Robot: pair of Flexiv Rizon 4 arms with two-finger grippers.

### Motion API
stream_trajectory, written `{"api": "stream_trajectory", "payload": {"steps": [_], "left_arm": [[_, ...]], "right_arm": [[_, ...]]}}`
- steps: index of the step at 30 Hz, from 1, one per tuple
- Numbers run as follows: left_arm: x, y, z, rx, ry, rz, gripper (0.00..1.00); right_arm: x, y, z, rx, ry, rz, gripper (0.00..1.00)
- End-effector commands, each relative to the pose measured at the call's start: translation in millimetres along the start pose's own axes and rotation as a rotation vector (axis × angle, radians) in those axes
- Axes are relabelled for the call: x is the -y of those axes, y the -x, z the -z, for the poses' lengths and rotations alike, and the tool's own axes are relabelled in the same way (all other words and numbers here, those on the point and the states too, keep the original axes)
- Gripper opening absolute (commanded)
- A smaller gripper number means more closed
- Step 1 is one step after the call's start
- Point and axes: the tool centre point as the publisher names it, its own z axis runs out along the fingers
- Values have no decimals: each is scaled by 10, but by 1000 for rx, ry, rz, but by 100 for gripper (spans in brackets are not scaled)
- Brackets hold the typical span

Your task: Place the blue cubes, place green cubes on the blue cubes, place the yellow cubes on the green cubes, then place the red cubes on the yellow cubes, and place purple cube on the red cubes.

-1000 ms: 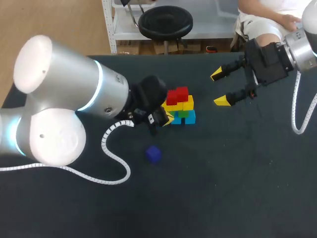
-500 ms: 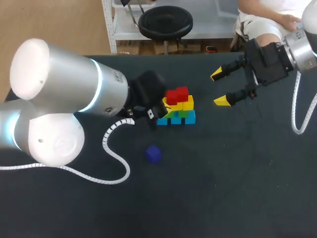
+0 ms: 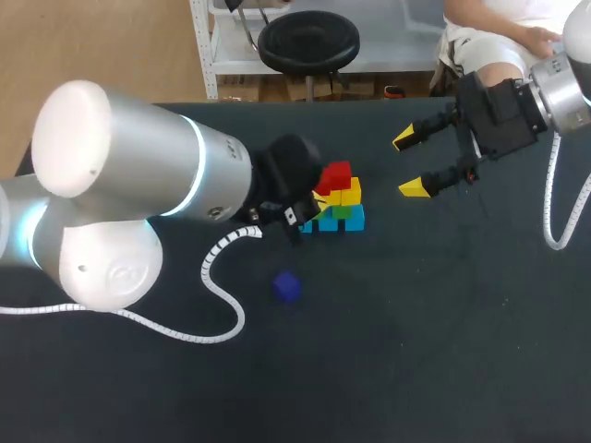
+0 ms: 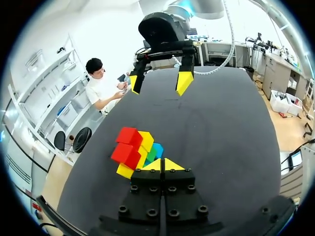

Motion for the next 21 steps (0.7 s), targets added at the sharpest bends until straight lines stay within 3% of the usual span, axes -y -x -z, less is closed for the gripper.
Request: {"api": "stream_trajectory", "payload": {"steps": [1, 21], "left_arm": [[-9, 45, -50, -11, 14, -3, 0], [13, 93, -105, 2, 32, -8, 0]], "right_arm": [[-8, -1, 3, 1, -2, 1, 100], [-8, -1, 3, 1, -2, 1, 100]]}}
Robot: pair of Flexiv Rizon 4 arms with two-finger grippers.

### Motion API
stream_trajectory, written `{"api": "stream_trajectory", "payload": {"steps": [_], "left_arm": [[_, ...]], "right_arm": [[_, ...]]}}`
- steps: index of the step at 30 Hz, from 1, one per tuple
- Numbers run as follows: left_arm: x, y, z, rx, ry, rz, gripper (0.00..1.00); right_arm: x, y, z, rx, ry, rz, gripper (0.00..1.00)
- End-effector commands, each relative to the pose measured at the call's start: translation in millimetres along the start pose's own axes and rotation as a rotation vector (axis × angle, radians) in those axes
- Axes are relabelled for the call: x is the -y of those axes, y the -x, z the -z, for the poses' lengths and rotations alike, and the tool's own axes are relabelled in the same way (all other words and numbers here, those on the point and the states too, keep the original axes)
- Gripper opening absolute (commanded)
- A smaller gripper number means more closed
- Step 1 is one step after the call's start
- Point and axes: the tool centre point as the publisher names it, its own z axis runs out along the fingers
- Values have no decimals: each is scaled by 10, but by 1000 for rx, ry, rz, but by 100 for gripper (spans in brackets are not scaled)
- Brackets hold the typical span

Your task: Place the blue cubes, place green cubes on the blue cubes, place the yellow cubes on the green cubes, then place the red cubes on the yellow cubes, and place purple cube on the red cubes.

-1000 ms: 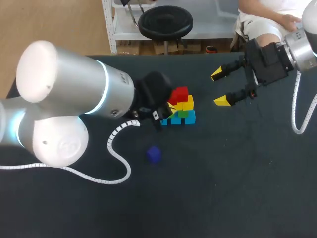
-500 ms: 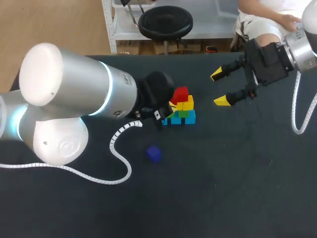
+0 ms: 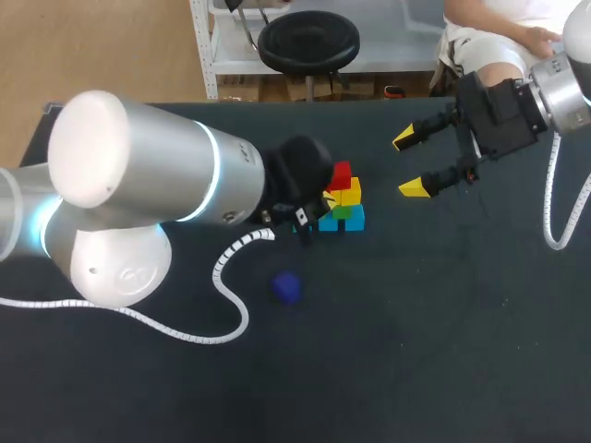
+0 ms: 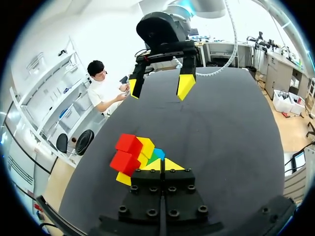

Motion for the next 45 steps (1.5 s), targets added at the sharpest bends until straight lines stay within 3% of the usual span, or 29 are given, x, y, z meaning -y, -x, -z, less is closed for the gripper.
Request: {"api": "stream_trajectory", "payload": {"steps": [1, 28, 45], "left_arm": [[4, 12, -2, -8, 4, 1, 0], [-64, 48, -63, -23, 21, -10, 0], [-139, -27, -66, -51, 33, 1, 0]], "right_arm": [[-8, -1, 3, 1, -2, 1, 100], [-8, -1, 3, 1, -2, 1, 100], [-8, -1, 3, 1, -2, 1, 100]]}}
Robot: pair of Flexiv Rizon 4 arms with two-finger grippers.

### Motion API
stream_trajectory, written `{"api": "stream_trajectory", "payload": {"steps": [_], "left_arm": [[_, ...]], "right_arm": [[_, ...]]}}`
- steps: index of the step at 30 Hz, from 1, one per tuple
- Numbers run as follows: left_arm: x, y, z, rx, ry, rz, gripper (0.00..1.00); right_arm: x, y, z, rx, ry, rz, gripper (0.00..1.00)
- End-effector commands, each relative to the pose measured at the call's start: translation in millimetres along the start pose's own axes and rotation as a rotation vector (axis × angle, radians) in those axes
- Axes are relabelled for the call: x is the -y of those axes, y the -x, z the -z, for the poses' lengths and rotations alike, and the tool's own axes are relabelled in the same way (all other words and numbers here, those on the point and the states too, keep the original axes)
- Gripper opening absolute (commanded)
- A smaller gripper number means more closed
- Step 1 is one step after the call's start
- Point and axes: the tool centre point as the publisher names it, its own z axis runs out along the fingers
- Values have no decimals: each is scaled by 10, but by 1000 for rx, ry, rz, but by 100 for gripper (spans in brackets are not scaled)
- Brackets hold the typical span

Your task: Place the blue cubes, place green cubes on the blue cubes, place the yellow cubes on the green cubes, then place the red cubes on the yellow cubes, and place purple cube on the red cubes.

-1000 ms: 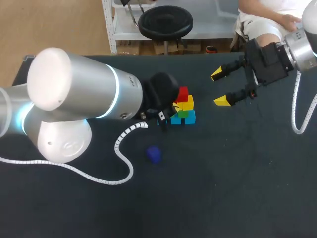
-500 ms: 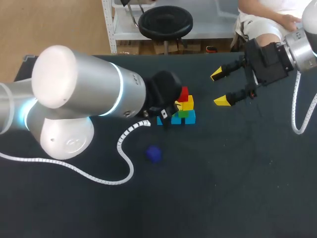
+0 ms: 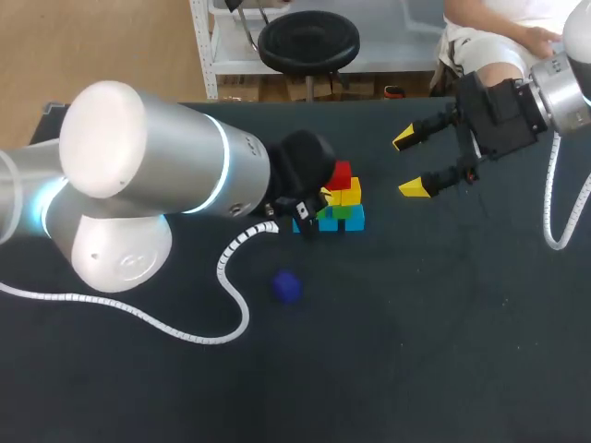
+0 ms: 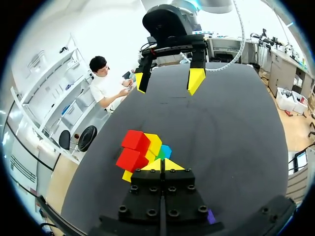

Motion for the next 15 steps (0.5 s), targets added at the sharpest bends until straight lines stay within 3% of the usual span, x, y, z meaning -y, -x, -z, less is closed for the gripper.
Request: {"api": "stream_trajectory", "payload": {"steps": [1, 15], "left_arm": [[-13, 14, -25, -7, 8, -2, 0], [-53, -6, -59, -17, 20, -6, 0]], "right_arm": [[-8, -1, 3, 1, -2, 1, 100], [-8, -1, 3, 1, -2, 1, 100]]}}
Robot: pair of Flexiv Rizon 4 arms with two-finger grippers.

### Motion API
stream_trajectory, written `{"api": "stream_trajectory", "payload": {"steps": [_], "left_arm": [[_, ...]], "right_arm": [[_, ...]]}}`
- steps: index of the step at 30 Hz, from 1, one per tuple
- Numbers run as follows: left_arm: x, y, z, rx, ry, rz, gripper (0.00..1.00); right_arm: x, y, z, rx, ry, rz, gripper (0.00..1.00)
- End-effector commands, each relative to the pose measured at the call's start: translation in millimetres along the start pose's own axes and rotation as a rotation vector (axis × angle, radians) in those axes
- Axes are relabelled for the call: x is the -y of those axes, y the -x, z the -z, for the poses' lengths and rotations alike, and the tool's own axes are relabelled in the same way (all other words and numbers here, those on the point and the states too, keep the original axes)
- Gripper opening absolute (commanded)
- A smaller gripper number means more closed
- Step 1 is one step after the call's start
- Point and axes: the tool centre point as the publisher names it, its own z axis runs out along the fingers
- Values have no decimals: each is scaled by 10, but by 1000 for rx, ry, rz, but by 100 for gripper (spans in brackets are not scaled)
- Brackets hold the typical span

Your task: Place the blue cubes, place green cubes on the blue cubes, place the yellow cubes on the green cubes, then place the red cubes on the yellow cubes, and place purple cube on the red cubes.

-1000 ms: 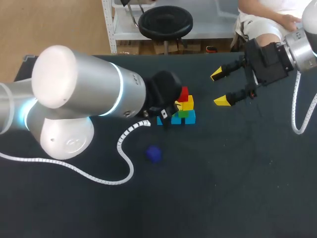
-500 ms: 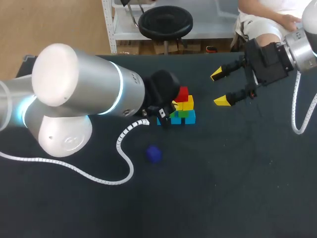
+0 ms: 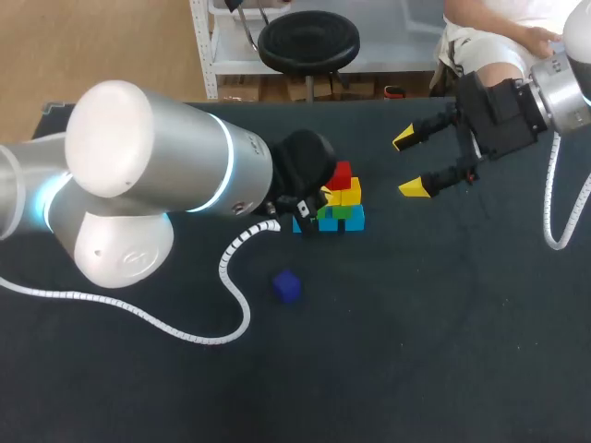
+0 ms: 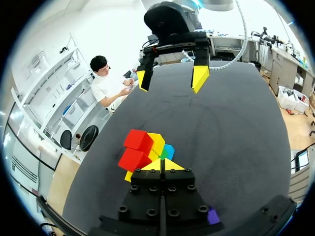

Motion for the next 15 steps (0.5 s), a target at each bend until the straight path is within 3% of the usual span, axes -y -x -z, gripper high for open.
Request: {"api": "stream_trajectory", "payload": {"steps": [1, 15], "left_arm": [[-11, 8, -17, -6, 8, -1, 0], [-41, -21, -56, -6, 3, 0, 0]], "right_arm": [[-8, -1, 3, 1, -2, 1, 100], [-8, -1, 3, 1, -2, 1, 100]]}}
